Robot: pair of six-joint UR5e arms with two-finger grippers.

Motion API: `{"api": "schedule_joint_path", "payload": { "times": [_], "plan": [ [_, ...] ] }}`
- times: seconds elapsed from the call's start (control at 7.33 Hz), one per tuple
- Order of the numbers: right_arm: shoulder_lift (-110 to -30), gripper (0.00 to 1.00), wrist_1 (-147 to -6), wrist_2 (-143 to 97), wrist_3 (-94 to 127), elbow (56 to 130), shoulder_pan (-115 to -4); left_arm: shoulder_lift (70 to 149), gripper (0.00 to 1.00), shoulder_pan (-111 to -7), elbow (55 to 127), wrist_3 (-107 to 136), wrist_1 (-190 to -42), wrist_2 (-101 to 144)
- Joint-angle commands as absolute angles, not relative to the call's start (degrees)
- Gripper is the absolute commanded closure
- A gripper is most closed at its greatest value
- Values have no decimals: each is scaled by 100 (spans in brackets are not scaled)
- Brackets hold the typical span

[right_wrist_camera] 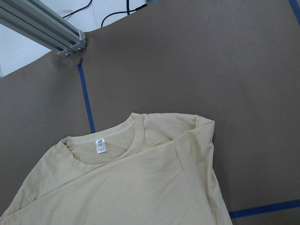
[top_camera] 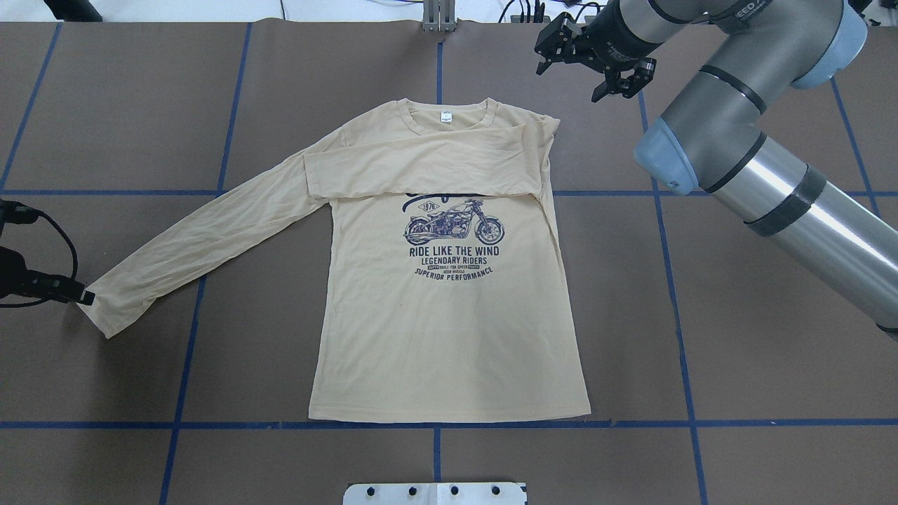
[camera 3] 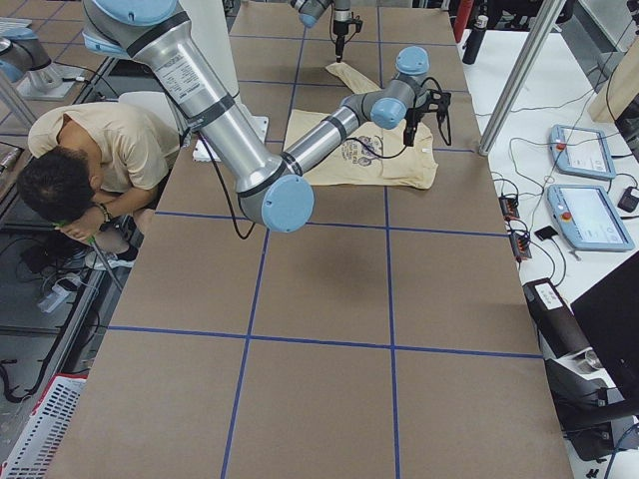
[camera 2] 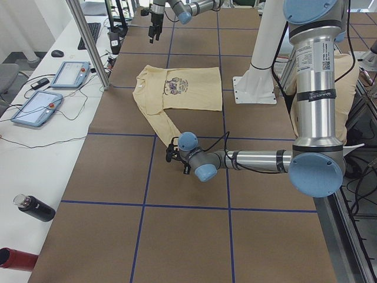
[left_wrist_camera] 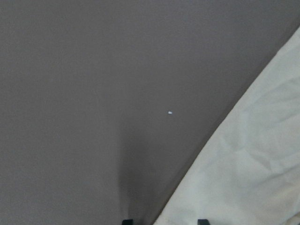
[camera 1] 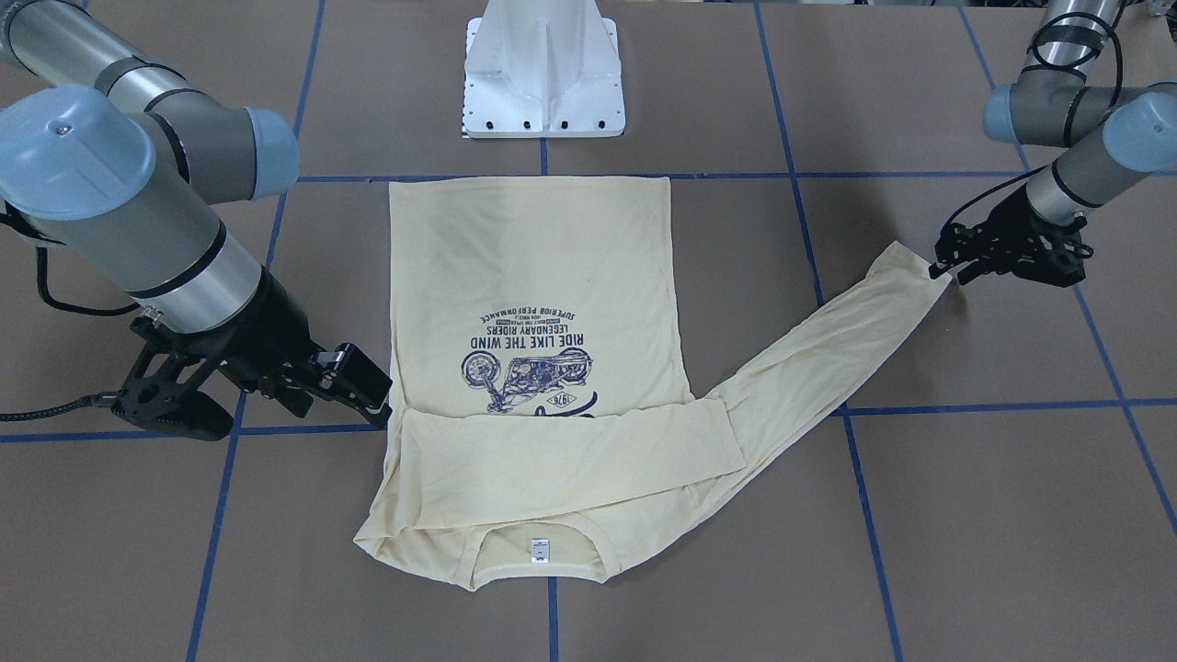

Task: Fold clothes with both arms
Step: 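Grasp the cuff of the sleeve nearest the left gripper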

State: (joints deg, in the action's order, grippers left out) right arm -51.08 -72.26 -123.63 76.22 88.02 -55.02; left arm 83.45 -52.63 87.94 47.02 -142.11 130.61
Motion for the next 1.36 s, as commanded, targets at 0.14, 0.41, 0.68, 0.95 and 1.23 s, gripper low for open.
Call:
{"api": "schedule_joint_path", "payload": {
  "times": [0.14,0.41,0.68,0.95,1.23],
  "plan": [
    [-5106,3,-7225,-12366,7638,8815,-5502,8341,69,-5247,8789,4711,-14203,13069],
    [-5106,3,-7225,-12366,7646,8815,-5502,8341,100,-5238,8798,4711,-14194,13069],
    [-5106,3,-7225,-12366,7646,8824,-5502,8323,100,-5256,8911,4711,-14203,13270],
    [-5194,3,-7225,-12453,7551,8850,-5659,8323,100,-5317,9691,5286,-14116,13631],
    [-5430,4,-7225,-12577,7471,8868,-5966,9223,100,-5274,9835,6675,-13906,13562]
  ]
}}
